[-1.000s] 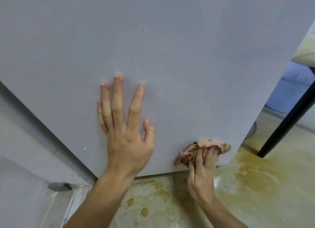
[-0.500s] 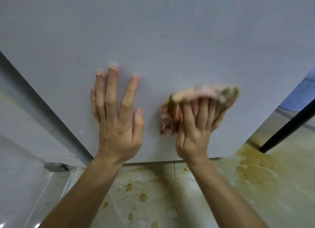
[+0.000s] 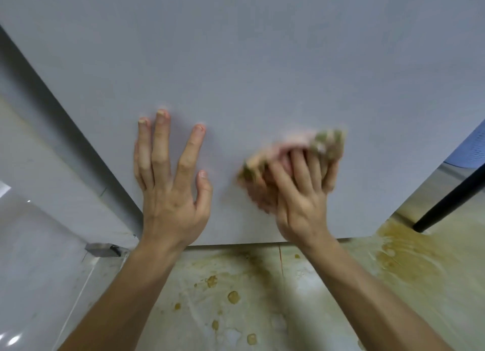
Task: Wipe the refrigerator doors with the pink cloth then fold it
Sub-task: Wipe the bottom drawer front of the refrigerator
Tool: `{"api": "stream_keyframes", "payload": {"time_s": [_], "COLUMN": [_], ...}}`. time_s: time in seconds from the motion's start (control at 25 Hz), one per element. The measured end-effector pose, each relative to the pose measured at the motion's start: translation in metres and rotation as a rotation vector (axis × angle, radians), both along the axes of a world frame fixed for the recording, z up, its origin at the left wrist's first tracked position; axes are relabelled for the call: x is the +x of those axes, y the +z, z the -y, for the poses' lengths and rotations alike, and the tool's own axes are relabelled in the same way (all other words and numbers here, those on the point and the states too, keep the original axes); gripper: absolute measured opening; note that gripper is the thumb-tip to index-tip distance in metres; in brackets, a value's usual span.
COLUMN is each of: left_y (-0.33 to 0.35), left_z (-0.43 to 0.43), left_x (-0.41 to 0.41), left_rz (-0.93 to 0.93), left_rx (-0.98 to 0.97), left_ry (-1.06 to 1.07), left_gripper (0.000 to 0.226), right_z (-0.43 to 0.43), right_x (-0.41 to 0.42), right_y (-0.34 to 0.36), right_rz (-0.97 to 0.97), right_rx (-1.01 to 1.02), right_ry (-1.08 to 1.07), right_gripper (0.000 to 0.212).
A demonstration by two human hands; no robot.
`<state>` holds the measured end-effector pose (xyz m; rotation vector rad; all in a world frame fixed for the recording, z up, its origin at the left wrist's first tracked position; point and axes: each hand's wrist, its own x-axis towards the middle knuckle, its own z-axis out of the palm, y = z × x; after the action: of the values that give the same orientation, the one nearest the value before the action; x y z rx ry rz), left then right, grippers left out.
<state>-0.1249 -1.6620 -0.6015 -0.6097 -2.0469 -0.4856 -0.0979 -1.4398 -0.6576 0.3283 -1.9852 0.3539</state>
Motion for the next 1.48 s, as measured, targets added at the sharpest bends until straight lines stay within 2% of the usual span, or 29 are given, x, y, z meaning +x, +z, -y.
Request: {"api": "stream_keyframes", "payload": {"time_s": [0.12, 0.2, 0.28, 0.44, 0.52, 0.6, 0.72, 0.88, 0.96, 1.0, 1.12, 1.24, 1.36, 1.48], "left_y": [0.004, 0.006, 0.006, 0.002, -0.001, -0.006, -0.011, -0.01, -0.006, -0.004, -0.004, -0.007, -0.017, -0.029], "left_z": [0.022, 0.031, 0.035, 0.035, 0.036, 0.04, 0.05, 0.069, 0.077, 0.081, 0.089, 0.091, 0.091, 0.093], "left_x": [-0.005, -0.008, -0.01, -0.009, -0.009, -0.007, -0.004, -0.003, -0.006, -0.009, -0.012, -0.013, -0.009, -0.005], "left_rz": [-0.015, -0.023, -0.01, -0.02, -0.002, 0.015, 0.031, 0.034, 0.038, 0.043, 0.055, 0.058, 0.087, 0.122], "left_rx": [0.024, 0.031, 0.027, 0.039, 0.042, 0.052, 0.036, 0.043, 0.06, 0.059, 0.049, 0.036, 0.036, 0.057], "left_ry": [0.031, 0.042, 0.036, 0.018, 0.0, 0.0, -0.002, 0.054, 0.045, 0.018, -0.028, -0.042, -0.036, -0.042], "left_gripper": [0.064, 0.064, 0.065, 0.064, 0.066, 0.068, 0.07, 0.086, 0.093, 0.094, 0.092, 0.084, 0.082, 0.089], "right_z": [0.041, 0.054, 0.057, 0.04, 0.029, 0.02, 0.037, 0.105, 0.133, 0.139, 0.126, 0.102, 0.1, 0.107], "right_x": [-0.026, -0.027, -0.017, 0.012, 0.023, 0.026, 0.015, -0.025, -0.036, -0.036, -0.018, -0.003, 0.001, 0.0], "right_y": [0.067, 0.053, 0.0, -0.108, -0.125, -0.117, -0.067, 0.037, 0.052, 0.038, -0.056, -0.114, -0.119, -0.108], "right_rz": [-0.212, -0.223, -0.098, 0.298, 0.452, 0.498, 0.283, -0.106, -0.193, -0.181, 0.108, 0.421, 0.609, 0.546], "right_rx": [-0.175, -0.183, -0.072, 0.361, 0.479, 0.508, 0.4, 0.001, -0.12, -0.098, 0.242, 0.562, 0.627, 0.591], "right_ry": [-0.085, -0.116, -0.1, -0.11, -0.058, -0.016, 0.114, 0.068, 0.033, 0.026, 0.065, 0.149, 0.152, 0.161], "right_gripper": [0.057, 0.062, 0.064, 0.075, 0.078, 0.076, 0.074, 0.045, 0.039, 0.042, 0.062, 0.069, 0.073, 0.072]}}
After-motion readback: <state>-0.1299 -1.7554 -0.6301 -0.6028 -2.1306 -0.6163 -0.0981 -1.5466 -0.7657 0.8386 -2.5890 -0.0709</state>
